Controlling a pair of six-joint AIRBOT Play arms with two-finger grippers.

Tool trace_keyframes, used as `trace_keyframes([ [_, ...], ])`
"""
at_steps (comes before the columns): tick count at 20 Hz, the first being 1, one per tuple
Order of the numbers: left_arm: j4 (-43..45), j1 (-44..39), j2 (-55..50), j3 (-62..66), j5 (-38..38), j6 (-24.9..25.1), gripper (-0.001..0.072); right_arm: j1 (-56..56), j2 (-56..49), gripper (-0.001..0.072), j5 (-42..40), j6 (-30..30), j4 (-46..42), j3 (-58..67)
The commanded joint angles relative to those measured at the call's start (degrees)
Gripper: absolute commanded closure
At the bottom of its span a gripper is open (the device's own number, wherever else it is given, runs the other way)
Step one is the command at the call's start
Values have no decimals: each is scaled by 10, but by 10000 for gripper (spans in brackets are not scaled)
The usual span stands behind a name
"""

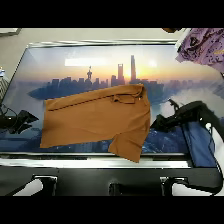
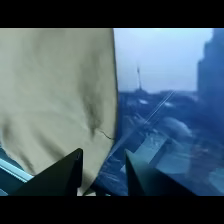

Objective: Fold the clothes and pants, and hang the long-sleeved shirts on hangers.

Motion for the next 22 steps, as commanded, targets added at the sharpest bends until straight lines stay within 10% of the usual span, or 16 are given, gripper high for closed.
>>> trace_keyframes([
  [1,0,1,3,-7,-9,0,128,35,-5,395,60,-31,23,-55],
  [4,0,1,3,-7,-12,0,128,71,-28,416,82,-39,33,-55],
  [7,4,7,6,-2,-56,-47,130,81,-28,689,99,-40,34,-54],
  [22,-27,171,50,-226,-11,47,130,79,82,689,94,-22,33,-52],
])
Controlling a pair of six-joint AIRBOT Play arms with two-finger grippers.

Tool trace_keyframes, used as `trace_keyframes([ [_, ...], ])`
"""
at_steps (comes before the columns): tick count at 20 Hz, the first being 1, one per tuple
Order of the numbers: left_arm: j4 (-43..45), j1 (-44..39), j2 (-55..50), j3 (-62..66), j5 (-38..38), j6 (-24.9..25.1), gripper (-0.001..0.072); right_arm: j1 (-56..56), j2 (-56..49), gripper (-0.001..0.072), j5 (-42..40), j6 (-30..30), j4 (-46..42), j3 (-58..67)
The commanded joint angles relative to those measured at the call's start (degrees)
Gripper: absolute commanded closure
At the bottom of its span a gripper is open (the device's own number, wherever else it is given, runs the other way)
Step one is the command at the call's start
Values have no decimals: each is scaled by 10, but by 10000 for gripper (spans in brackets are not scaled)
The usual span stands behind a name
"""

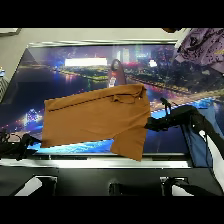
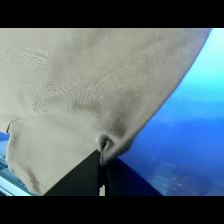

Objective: Fold the clothes and pants, and hang the long-sleeved shirts on hangers.

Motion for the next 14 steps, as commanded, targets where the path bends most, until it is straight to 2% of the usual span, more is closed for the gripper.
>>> trace_keyframes([
  [1,-23,5,-9,-13,20,17,131,0,8,689,-1,5,3,1],
  [3,-50,5,-18,-13,32,31,133,0,8,689,-1,11,3,1],
  [4,-56,2,-24,-13,42,32,177,0,8,689,-2,13,3,1],
  [6,-57,-15,-43,-13,53,32,180,0,8,689,-11,13,3,1],
  [7,-58,-28,-56,-13,53,32,213,0,9,689,-14,13,3,1],
  [8,-57,-41,-67,-13,51,36,290,0,10,689,-16,17,3,1],
  [9,-60,-53,-75,-12,50,36,531,0,11,689,-16,22,4,1],
  [10,-71,-62,-77,-12,51,41,689,0,13,689,-16,28,5,1],
  [14,-202,-97,-70,39,31,76,691,10,27,689,-22,28,26,68],
])
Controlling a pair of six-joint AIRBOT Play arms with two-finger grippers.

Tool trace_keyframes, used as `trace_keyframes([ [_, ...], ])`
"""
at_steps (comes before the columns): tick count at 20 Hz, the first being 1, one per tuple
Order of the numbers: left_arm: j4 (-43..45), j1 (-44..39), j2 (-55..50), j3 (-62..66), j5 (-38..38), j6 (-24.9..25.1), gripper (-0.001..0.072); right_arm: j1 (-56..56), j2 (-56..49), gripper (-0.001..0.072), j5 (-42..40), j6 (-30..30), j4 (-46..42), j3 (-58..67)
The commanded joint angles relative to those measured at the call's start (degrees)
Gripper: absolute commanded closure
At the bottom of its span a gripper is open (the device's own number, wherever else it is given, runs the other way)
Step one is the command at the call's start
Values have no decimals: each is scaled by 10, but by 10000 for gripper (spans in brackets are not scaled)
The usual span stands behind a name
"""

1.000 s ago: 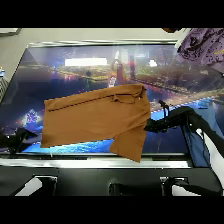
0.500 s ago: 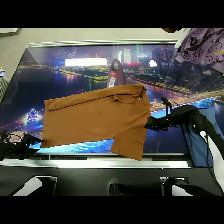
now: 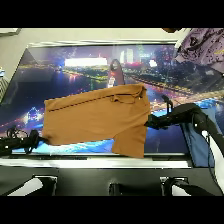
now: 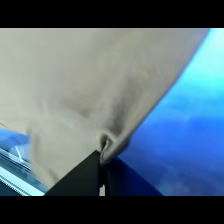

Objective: Fold the clothes and pants, and hang the long-sleeved shirts on hangers.

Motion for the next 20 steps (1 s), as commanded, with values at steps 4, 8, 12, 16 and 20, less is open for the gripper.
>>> trace_keyframes([
  [4,-114,-117,-1,251,-52,-17,693,42,8,690,15,39,-41,274],
  [8,-4,-190,9,582,-52,-95,693,44,8,690,-5,107,-123,552],
  [12,204,-229,53,845,-54,-192,692,44,59,690,-43,141,-165,747],
  [16,315,-229,162,861,-64,-247,692,44,197,690,-53,174,-193,739],
  [20,397,-229,247,817,-87,-291,691,44,267,690,-59,221,-222,739],
])
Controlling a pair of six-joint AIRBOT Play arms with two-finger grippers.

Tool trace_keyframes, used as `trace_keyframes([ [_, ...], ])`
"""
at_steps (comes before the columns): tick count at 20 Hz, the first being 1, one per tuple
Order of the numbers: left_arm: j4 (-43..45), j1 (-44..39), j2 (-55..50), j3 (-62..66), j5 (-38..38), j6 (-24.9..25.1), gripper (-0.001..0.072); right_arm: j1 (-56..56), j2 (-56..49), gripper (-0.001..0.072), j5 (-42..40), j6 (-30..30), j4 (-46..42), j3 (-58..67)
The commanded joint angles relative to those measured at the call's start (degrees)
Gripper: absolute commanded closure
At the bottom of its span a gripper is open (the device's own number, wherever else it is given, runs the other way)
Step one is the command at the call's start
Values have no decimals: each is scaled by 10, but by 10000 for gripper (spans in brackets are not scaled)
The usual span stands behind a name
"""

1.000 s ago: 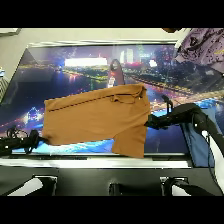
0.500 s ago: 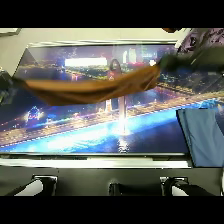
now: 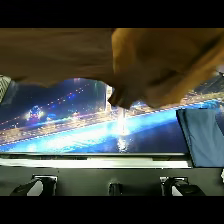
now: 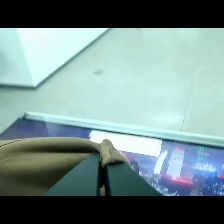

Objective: Fold the clothes and pants, and hang the long-sleeved shirts on hangers.

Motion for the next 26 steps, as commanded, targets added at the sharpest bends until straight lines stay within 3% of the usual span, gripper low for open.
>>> trace_keyframes([
  [1,95,-2,66,-18,-11,-52,692,0,51,690,-6,54,-24,8],
  [4,79,-2,58,-44,-14,-55,692,0,35,690,-9,87,-23,-17],
  [6,42,-2,30,-84,-24,-28,692,0,0,690,-20,117,-23,-47],
  [9,-3,-10,-49,-174,-22,13,692,1,-96,690,-38,134,-12,-96],
  [12,0,-34,-161,-254,43,22,692,1,-229,689,-33,123,-10,-112],
  [17,1,-77,-388,-271,184,22,692,1,-451,690,52,116,-8,-112],
  [21,1,-97,-499,-225,271,22,692,1,-555,690,161,101,-6,-112],
  [26,7,-97,-524,-188,264,26,692,0,-575,690,183,91,-32,-111],
])
